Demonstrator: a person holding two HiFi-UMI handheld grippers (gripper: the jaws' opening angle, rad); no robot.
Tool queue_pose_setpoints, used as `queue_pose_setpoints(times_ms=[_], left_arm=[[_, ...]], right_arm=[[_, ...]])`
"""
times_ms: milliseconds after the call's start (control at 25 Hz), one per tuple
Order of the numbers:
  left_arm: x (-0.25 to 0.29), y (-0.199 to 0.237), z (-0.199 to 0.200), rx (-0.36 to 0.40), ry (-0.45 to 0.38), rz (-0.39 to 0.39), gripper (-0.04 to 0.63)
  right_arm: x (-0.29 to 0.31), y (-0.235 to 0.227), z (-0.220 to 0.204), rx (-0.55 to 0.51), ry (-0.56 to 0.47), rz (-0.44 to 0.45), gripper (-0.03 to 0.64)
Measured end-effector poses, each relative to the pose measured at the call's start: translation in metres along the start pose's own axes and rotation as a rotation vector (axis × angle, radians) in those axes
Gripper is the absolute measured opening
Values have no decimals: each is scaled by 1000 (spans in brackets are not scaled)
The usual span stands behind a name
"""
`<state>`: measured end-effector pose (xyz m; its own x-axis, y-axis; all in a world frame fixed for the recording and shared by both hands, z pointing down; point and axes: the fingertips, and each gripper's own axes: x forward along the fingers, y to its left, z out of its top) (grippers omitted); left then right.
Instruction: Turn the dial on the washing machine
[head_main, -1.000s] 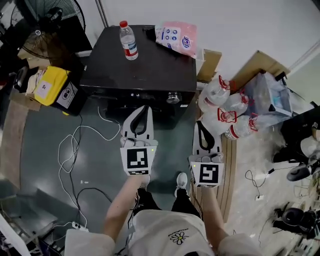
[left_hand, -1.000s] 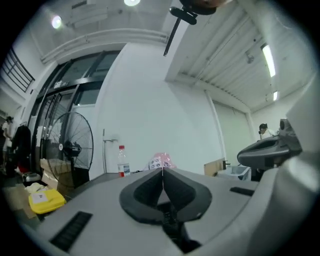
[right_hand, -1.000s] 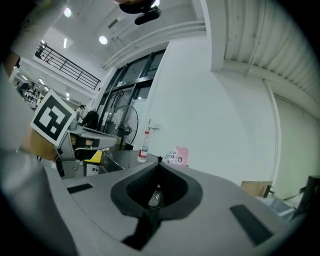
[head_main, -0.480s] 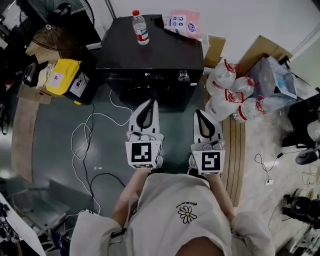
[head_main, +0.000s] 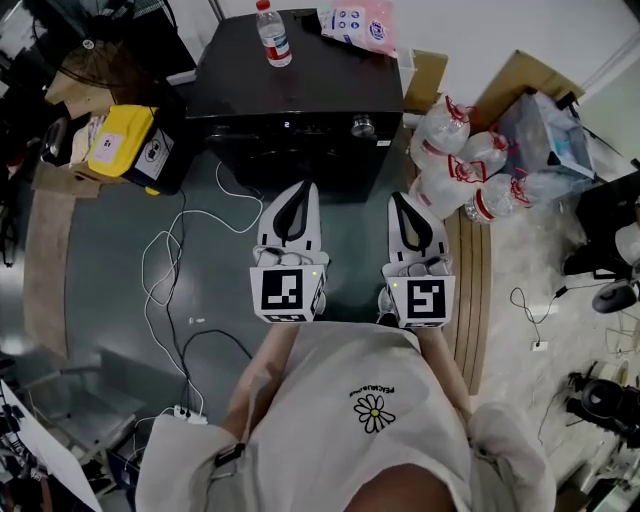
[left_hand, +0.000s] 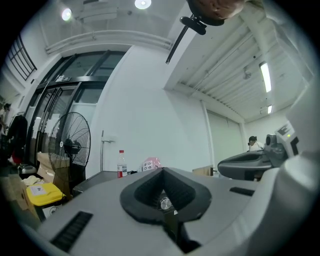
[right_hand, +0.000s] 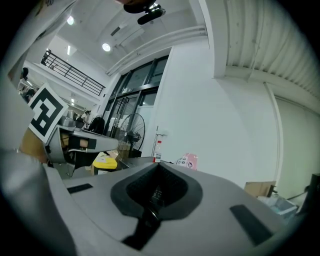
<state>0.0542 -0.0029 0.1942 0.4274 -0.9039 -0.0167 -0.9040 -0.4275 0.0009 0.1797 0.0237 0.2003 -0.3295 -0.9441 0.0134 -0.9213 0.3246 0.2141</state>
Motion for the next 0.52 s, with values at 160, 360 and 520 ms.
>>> queue_pose_setpoints(times_ms=[160, 360, 520], left_arm=[[1, -2, -4, 6, 9, -4, 0], [-1, 4, -8, -1, 18, 4, 0], [-6, 5, -13, -9, 38, 12, 0]], right_arm=[[1, -1, -2, 5, 5, 0, 5], [3, 0, -3, -2, 4, 2, 5], [1, 2, -5, 9, 13, 2, 5]])
